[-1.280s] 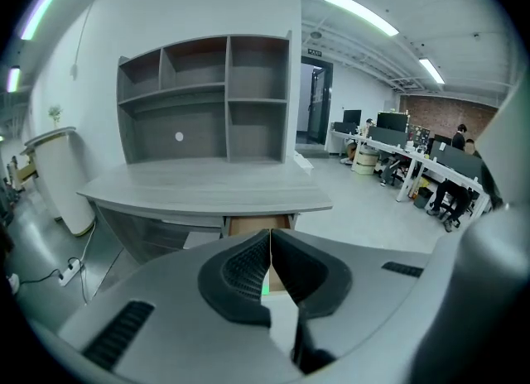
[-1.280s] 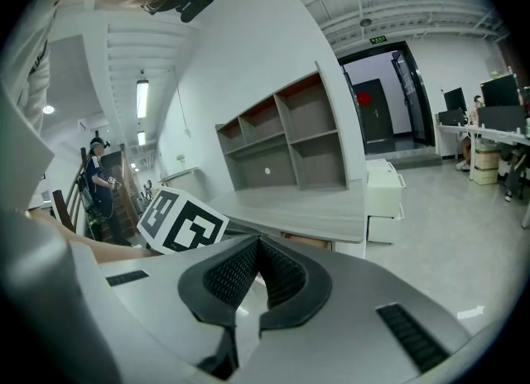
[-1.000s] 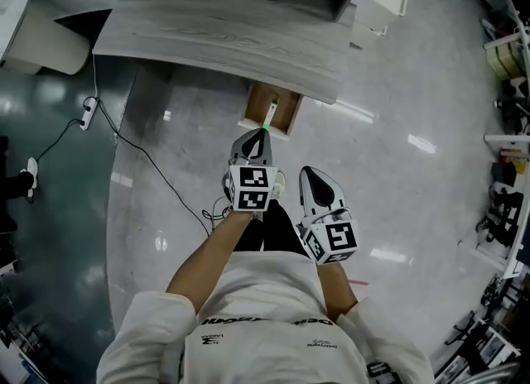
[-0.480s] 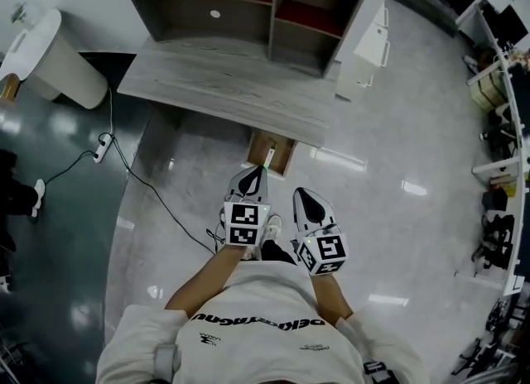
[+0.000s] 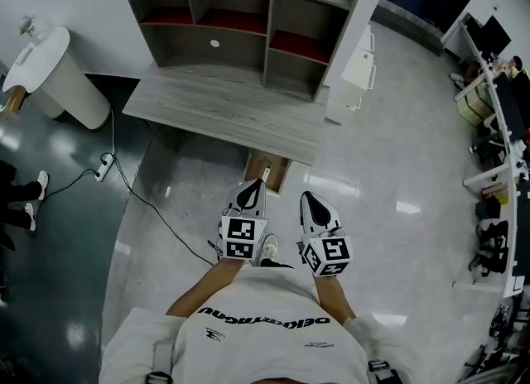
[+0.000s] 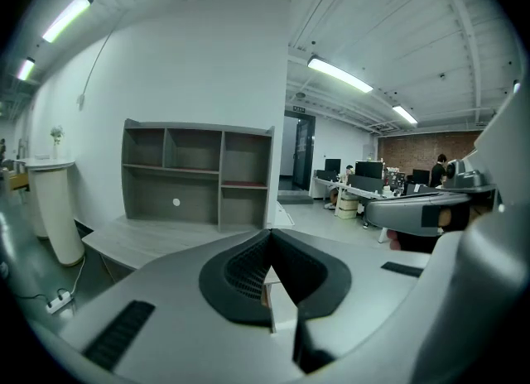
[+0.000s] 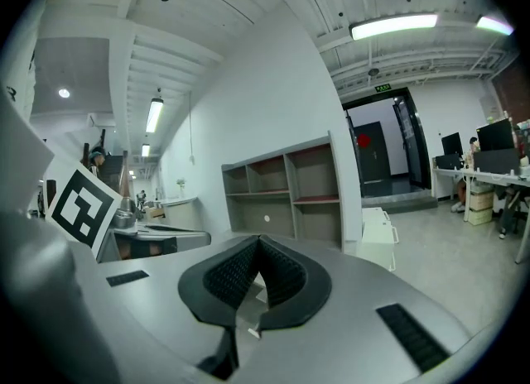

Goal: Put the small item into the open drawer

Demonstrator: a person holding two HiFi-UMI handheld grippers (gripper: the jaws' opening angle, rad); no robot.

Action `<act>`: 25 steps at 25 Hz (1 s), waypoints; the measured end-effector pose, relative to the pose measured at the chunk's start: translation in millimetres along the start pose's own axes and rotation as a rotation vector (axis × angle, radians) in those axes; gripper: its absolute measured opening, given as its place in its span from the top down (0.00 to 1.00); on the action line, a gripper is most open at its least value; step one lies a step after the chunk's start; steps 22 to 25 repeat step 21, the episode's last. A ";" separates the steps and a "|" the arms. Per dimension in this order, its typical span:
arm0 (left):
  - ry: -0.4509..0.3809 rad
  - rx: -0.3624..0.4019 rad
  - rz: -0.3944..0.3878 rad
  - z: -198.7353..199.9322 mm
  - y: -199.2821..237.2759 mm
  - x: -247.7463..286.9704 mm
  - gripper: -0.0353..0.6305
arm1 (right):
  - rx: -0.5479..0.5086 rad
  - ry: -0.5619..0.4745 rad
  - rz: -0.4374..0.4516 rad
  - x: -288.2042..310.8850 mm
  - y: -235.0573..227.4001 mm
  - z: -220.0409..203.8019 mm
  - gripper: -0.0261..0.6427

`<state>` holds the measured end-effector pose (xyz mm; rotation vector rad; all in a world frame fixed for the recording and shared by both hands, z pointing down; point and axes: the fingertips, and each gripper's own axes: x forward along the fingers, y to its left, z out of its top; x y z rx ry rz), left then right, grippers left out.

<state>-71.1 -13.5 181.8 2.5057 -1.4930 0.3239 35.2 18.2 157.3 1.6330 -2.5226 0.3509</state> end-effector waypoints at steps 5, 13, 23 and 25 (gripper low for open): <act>-0.011 0.013 -0.020 2.3 -11.8 -9.3 0.92 | -0.007 -0.015 -0.021 -6.0 -4.5 7.8 0.91; -0.048 0.067 -0.031 15.3 -18.8 -14.6 0.92 | -0.015 -0.037 -0.010 -3.3 -4.7 15.3 0.91; -0.093 0.085 -0.027 28.5 -15.7 -8.7 0.92 | -0.042 -0.071 -0.003 4.4 -12.3 24.9 0.91; -0.093 0.085 -0.027 28.5 -15.7 -8.7 0.92 | -0.042 -0.071 -0.003 4.4 -12.3 24.9 0.91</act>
